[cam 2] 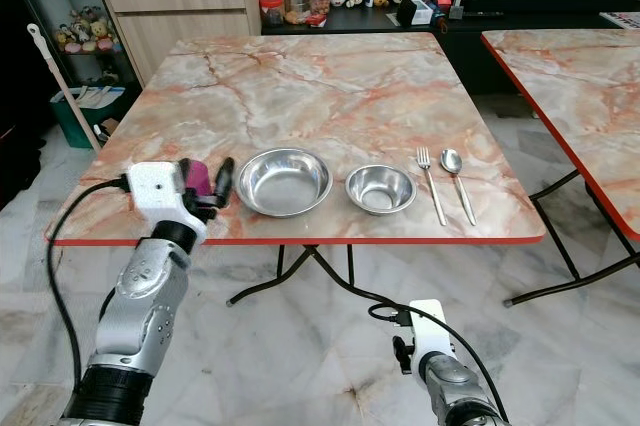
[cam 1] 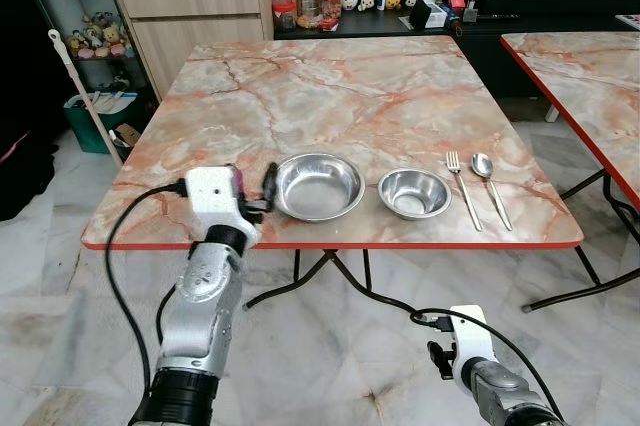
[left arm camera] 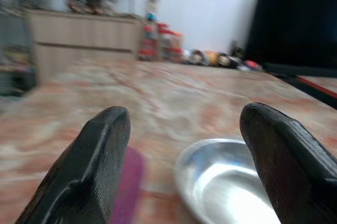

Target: Setting the table

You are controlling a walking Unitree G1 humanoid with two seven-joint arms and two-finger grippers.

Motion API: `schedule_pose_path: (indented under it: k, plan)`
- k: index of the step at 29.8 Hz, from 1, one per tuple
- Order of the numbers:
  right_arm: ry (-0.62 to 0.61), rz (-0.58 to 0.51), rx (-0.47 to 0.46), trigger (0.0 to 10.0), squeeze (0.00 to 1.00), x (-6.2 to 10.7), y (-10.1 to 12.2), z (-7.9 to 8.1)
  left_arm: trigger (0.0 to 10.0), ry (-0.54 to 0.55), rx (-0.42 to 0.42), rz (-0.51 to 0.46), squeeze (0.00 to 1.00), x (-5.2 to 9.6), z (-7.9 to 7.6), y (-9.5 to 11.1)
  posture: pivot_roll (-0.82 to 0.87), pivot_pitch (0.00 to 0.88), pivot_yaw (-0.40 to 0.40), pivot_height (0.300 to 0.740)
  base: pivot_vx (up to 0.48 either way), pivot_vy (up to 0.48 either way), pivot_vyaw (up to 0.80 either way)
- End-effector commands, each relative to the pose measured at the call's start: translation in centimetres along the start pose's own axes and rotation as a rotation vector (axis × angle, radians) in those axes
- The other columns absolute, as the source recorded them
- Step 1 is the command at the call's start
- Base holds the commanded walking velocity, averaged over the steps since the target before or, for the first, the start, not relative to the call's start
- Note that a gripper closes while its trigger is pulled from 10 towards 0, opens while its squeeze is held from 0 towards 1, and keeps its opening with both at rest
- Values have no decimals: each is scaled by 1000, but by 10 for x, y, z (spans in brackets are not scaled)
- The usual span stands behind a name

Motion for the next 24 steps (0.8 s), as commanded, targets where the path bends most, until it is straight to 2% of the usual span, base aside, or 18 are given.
schedule_pose_path:
  k: [1, 4, 6, 9, 17, 24]
  plan:
    - [0, -17, 5, 10000, 0, 0, 5, 0, 10000, 81, -24, -4, 0, 2, 20, -2, 3, 0, 22, 740, 0, 0, 0]
    - [-3, -34, -22, 10000, 0, 0, 7, 0, 10000, 187, -86, 1, 0, 7, 59, -6, 3, 0, 22, 740, 0, 0, 0]
    - [-3, -35, -24, 10000, 0, 0, 7, 0, 10000, 188, -109, 5, 0, 7, 63, -6, 4, 1, 18, 740, 0, 0, 0]
    - [-1, -37, -19, 10000, 0, 0, 7, -1, 10000, 166, -143, -12, 0, 6, 63, -2, 4, 1, 17, 740, 0, 0, 0]
    - [0, -39, -21, 10000, 0, 0, 7, -1, 10000, 135, -149, -25, 0, 3, 52, -8, -1, 1, 17, 740, 0, 0, 0]
    - [3, -39, -20, 10000, 0, 0, 7, 0, 10000, 123, -138, -38, 0, 1, 48, -7, 1, 2, 17, 740, 0, -453, 0]
Point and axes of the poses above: a point about 5 cm out from each wrist's last joint towards the gripper, its own x axis pointing back from the gripper into the wrist, its own y axis along the axis of the wrist's last joint, z = x × y, the point moved 2 cm from there along -x, pointing out of the wrist towards the gripper, and after that the axes turned 7 degrees about x, right-handed, at the moved point
